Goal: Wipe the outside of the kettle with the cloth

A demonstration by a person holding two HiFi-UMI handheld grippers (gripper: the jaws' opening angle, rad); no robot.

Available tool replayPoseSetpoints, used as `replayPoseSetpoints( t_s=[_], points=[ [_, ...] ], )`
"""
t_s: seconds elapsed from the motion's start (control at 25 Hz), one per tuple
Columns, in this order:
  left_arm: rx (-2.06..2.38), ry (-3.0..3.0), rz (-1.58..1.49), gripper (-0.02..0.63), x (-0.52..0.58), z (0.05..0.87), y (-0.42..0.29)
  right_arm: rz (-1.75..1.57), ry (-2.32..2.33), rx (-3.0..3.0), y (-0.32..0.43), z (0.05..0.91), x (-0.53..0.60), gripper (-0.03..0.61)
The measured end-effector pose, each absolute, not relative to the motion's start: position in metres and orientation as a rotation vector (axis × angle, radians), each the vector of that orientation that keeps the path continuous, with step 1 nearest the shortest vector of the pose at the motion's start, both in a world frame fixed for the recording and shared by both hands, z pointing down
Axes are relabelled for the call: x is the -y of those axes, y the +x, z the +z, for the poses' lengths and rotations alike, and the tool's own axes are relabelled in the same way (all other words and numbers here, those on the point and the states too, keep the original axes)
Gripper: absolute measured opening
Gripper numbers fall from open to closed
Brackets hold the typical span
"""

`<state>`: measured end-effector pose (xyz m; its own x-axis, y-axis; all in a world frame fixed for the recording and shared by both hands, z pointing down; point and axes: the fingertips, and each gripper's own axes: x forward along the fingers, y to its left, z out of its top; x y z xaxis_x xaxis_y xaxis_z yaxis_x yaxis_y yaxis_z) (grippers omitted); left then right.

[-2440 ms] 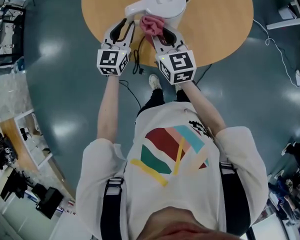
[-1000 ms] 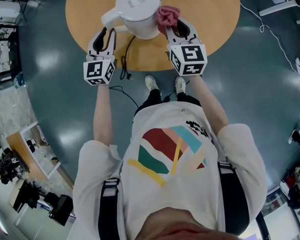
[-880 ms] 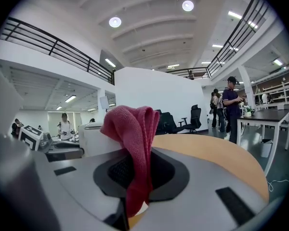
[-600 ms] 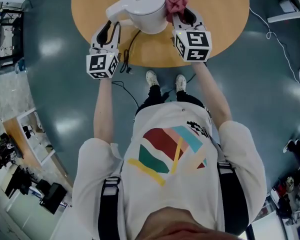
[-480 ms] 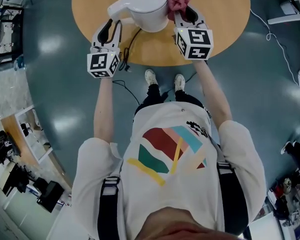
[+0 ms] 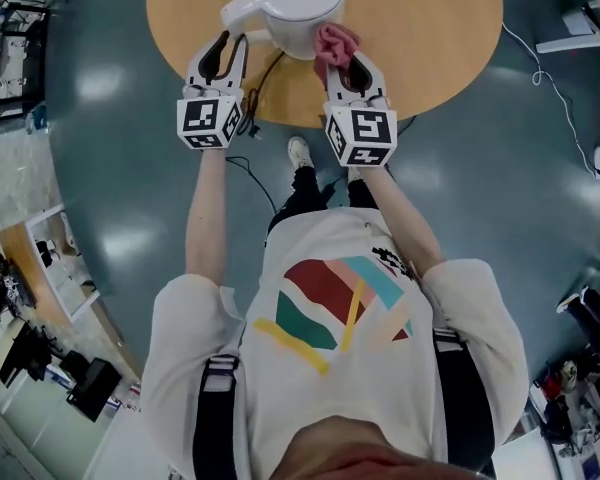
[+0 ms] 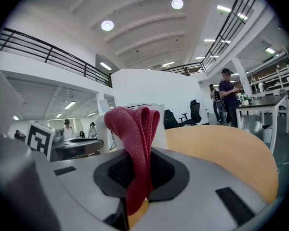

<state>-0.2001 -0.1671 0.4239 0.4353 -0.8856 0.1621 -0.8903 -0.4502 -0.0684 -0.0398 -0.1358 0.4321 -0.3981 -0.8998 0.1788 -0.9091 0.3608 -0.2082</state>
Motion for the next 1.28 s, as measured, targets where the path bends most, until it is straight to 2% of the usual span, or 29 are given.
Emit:
replayPoseSetpoints(
  t_s=[0.2, 0.52, 0.96, 1.28],
  points=[
    [1.608, 2.659, 0.275, 0.156, 0.166, 0.425, -0.201, 0.261, 1.542, 2.627, -0.105, 0.442, 0.134, 0.046],
    [1.587, 2.672, 0.252, 0.156, 0.167, 0.422, -0.203, 0.262, 1.440, 2.614, -0.158, 0.463, 0.155, 0.048],
    [1.609, 2.658, 0.228, 0.156, 0.173, 0.428, -0.198, 0.267, 1.368, 2.576, -0.161, 0.517, 0.166, 0.048],
    [1.641, 2.658, 0.209, 0.156, 0.170, 0.427, -0.204, 0.267, 1.442, 2.590, -0.152, 0.511, 0.159, 0.048]
  ],
)
